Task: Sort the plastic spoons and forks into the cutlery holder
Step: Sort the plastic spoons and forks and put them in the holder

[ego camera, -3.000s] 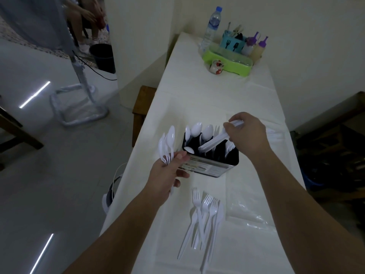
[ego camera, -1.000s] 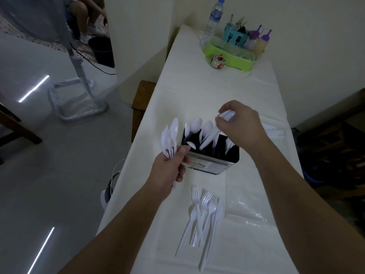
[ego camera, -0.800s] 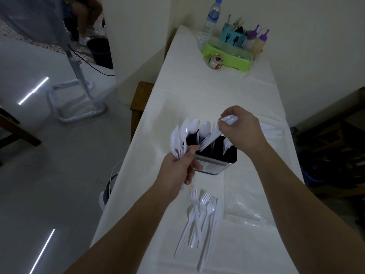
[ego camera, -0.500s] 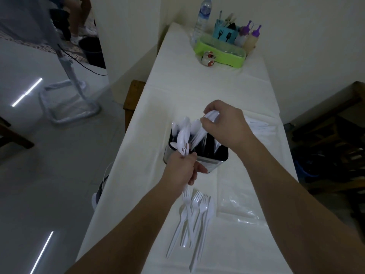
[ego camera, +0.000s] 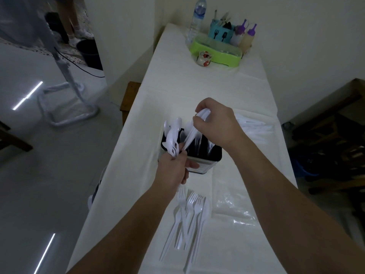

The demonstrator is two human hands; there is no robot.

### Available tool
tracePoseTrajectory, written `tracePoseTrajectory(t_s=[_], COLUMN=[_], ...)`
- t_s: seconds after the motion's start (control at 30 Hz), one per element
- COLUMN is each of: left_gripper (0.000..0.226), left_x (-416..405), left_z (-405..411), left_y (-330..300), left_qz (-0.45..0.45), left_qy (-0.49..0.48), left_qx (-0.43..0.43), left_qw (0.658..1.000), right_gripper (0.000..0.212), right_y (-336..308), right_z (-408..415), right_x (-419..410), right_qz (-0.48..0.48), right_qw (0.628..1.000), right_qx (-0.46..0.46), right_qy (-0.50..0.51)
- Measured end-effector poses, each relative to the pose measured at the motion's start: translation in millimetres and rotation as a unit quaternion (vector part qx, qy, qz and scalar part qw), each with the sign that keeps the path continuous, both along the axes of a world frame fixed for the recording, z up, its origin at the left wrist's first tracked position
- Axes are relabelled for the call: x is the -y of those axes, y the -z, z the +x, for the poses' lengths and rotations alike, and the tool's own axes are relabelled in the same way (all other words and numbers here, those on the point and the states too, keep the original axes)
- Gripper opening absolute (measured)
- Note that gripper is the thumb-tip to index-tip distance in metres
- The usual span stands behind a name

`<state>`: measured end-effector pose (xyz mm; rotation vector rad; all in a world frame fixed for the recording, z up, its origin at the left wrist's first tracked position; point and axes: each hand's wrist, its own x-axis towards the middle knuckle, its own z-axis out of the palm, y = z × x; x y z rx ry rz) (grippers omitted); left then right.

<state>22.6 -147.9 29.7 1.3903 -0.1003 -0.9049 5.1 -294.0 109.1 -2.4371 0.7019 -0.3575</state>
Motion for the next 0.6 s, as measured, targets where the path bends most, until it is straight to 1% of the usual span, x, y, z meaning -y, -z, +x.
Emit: tracePoseTrajectory(t_s=[0.1, 0.2, 0.47, 0.6], left_gripper=[0.023, 0.029, 0.027, 0.028], left_x=[1, 1, 1, 0], left_z=[-1, -1, -2, -2], left_y=[3, 8, 9, 8], left_qz=[0.006, 0.015, 0.013, 0.002], left_qy=[-0.001, -0.002, -0.015, -0.018], left_qx=[0.015, 0.026, 0.019, 0.020], left_qw=[1.000, 1.000, 1.000, 1.000], right_gripper=[0.017, 0.016, 0.019, 0.022], right_y=[5, 6, 19, 36], right_z=[-2, -1, 7, 3], right_x=[8, 13, 0, -3], right_qz=[0.008, 0.016, -0.015, -0.009], right_qw=[1.000, 1.000, 0.996, 0.992], right_qx=[-0.020, -0.014, -0.070, -0.100], right_qy=[0.017, 0.021, -0.053, -0.071])
